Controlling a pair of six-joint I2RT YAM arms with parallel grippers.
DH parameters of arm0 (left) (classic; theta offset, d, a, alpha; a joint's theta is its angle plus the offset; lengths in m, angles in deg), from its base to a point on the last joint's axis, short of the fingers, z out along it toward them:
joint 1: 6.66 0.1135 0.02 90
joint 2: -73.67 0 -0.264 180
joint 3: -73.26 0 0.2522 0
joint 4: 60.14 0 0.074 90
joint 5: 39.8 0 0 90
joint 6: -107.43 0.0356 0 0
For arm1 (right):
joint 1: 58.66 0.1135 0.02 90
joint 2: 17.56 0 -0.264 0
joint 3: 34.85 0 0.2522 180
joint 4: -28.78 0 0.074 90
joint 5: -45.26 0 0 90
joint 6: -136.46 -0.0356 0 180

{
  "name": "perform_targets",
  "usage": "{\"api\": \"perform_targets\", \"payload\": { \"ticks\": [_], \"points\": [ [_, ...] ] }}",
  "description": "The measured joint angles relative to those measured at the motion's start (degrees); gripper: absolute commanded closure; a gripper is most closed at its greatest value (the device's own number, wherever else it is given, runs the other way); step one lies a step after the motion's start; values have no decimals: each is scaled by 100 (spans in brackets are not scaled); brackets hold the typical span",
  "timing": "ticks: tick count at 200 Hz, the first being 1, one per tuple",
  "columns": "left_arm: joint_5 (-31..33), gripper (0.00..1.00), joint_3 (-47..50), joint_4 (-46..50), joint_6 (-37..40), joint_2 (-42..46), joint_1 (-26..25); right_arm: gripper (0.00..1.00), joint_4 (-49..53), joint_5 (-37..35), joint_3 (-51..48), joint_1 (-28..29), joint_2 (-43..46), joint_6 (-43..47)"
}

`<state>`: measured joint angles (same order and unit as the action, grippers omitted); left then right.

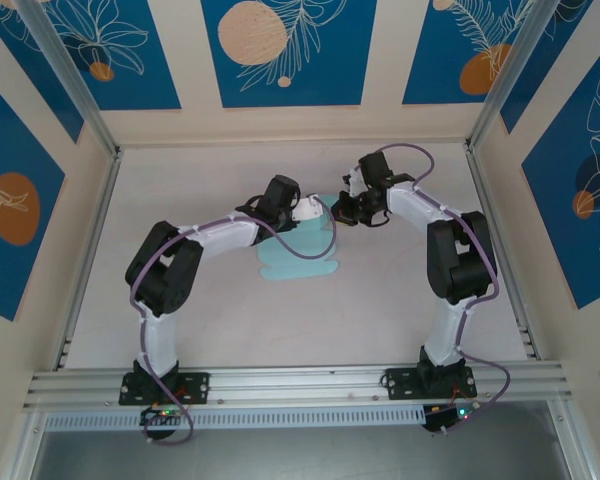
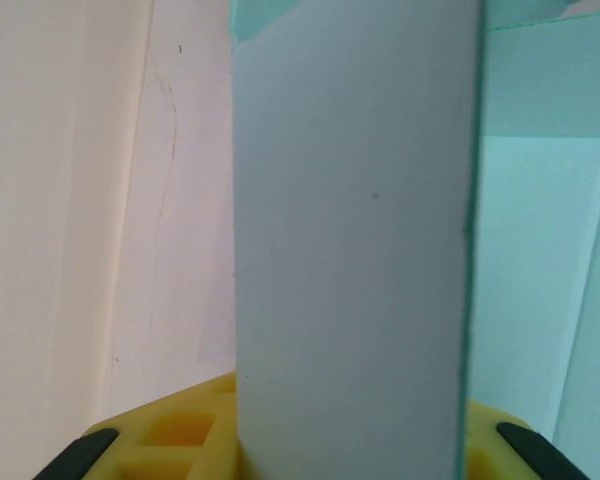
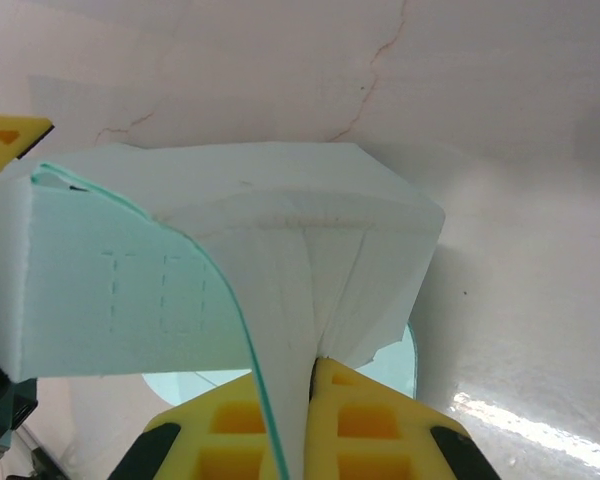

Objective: Fold the paper box

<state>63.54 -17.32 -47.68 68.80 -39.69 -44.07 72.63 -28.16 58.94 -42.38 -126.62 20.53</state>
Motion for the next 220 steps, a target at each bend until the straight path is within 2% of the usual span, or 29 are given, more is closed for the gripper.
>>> {"api": "perform_targets", "payload": {
  "ticks": [87, 122, 171, 220],
  "points": [
    [238, 75, -2, 251, -44, -11, 15, 100, -750, -2, -533, 350, 4, -533],
    [282, 75, 28, 219, -90, -7, 15, 90, -1051, -7, -697, 382, 37, -621],
    [168, 75, 127, 4, 17, 4, -55, 88, -1604, 44, -1338, 680, 319, -446],
    [199, 75, 328, -345, 116, 52, -63, 81, -1716, 125, -1567, 704, 520, -229]
  ]
}}
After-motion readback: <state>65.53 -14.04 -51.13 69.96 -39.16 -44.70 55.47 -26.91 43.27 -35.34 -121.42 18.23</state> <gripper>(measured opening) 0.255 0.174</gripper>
